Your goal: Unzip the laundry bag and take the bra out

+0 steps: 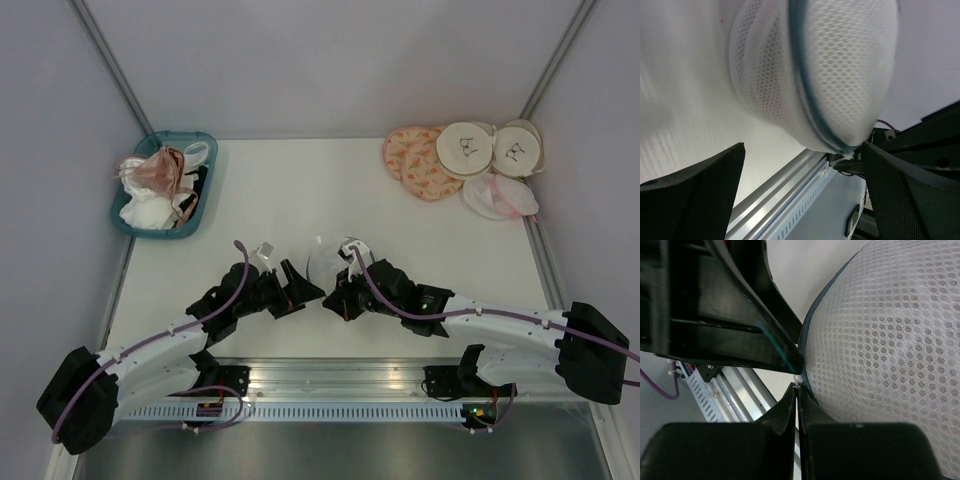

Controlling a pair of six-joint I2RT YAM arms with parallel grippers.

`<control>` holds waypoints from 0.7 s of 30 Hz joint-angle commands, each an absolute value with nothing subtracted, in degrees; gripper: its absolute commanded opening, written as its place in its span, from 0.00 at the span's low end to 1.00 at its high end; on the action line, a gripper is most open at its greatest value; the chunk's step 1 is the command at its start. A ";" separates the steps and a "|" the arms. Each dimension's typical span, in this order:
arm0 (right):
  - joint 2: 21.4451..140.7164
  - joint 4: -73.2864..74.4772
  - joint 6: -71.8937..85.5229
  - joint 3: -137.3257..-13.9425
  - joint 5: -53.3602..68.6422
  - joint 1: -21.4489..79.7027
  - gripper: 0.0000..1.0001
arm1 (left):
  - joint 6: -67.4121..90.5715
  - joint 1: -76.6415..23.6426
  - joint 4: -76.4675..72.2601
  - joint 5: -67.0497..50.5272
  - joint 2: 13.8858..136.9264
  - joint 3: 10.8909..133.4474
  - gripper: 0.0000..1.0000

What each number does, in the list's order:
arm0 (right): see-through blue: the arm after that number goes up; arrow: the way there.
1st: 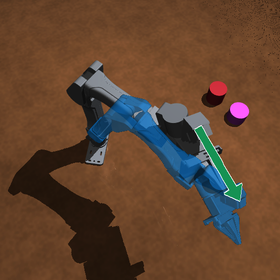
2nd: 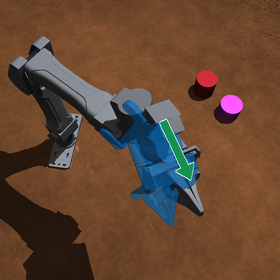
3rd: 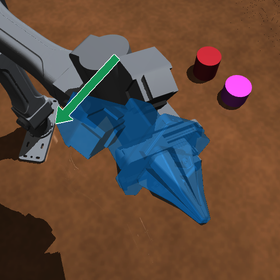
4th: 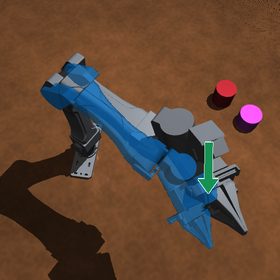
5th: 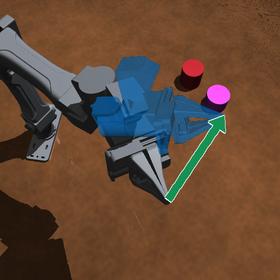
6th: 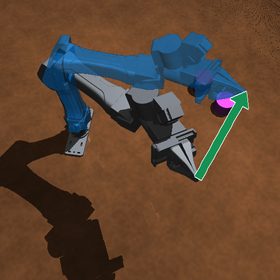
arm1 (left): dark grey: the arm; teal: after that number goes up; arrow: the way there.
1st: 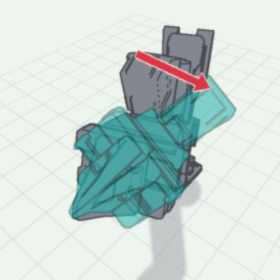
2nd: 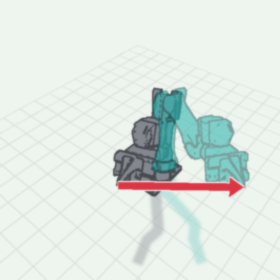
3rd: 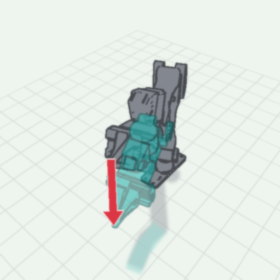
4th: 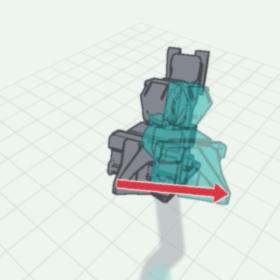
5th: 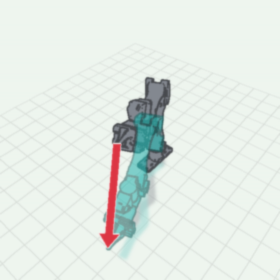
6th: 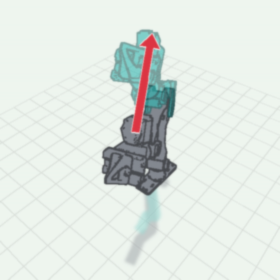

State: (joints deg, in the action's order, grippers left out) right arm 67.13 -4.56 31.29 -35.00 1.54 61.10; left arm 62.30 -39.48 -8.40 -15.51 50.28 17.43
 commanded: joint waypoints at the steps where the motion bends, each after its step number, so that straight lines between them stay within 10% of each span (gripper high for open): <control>1: 65.74 -9.14 31.90 -34.81 4.04 61.17 0.01 | 68.55 -41.22 -15.90 -13.54 54.65 16.00 0.99; 9: 64.60 -8.27 31.20 -33.84 5.10 62.22 0.00 | 70.49 -43.42 -23.29 -10.02 61.79 20.12 0.83; 14: 64.25 -5.46 30.41 -33.92 3.61 63.37 0.00 | 71.10 -43.42 -24.43 -8.26 62.58 20.30 0.29; 21: 63.37 4.61 30.23 -35.15 -2.17 63.98 0.00 | 69.70 -43.33 -21.80 -7.56 62.41 21.35 0.26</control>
